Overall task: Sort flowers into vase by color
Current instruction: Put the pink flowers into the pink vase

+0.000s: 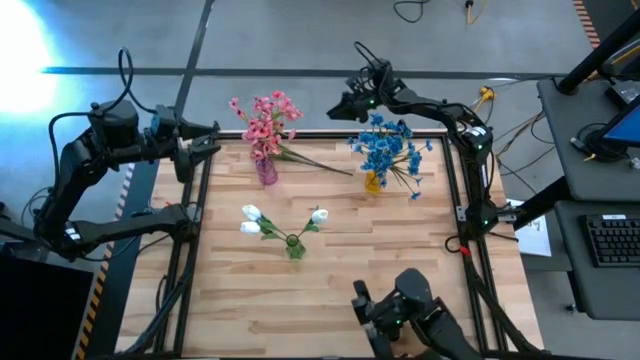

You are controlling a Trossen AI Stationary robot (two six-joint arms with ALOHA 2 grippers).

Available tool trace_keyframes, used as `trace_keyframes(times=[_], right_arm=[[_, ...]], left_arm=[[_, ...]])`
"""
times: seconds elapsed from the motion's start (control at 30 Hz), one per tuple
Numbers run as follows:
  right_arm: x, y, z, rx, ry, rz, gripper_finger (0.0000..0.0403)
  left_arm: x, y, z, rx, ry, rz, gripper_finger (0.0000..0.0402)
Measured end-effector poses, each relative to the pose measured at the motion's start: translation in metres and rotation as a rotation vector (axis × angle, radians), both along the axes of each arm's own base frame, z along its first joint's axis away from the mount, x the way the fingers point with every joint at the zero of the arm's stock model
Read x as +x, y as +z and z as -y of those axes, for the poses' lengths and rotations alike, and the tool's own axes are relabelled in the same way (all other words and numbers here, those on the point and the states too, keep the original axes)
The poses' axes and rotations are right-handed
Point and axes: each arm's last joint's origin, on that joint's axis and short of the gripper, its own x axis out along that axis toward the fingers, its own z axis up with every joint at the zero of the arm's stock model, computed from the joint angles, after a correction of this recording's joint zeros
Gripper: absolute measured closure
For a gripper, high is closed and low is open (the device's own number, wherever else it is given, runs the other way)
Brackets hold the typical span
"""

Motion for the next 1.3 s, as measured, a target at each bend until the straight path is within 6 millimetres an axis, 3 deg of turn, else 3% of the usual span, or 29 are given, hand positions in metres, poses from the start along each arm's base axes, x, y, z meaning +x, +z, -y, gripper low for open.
trace_keyframes(times=[0.2, 0.43, 1.0, 1.3], right_arm=[[-0.004, -0.001, 0.000, -0.095, 0.080, 0.069, 0.0188], [-0.001, -0.017, 0.003, -0.140, 0.058, 0.068, 0.0188], [0.025, -0.064, 0.020, 0.057, -0.104, 0.126, 0.0188], [0.040, -0.085, 0.009, 0.051, -0.073, 0.080, 0.0188]], left_arm=[[0.000, 0.000, 0.000, 0.000, 0.000, 0.001, 0.0134], [0.000, 0.000, 0.000, 0.000, 0.000, 0.000, 0.0134], [0.000, 0.000, 0.000, 0.001, 0.001, 0.000, 0.0134], [0.000, 0.000, -0.001, 0.010, 0.035, -0.007, 0.0134]])
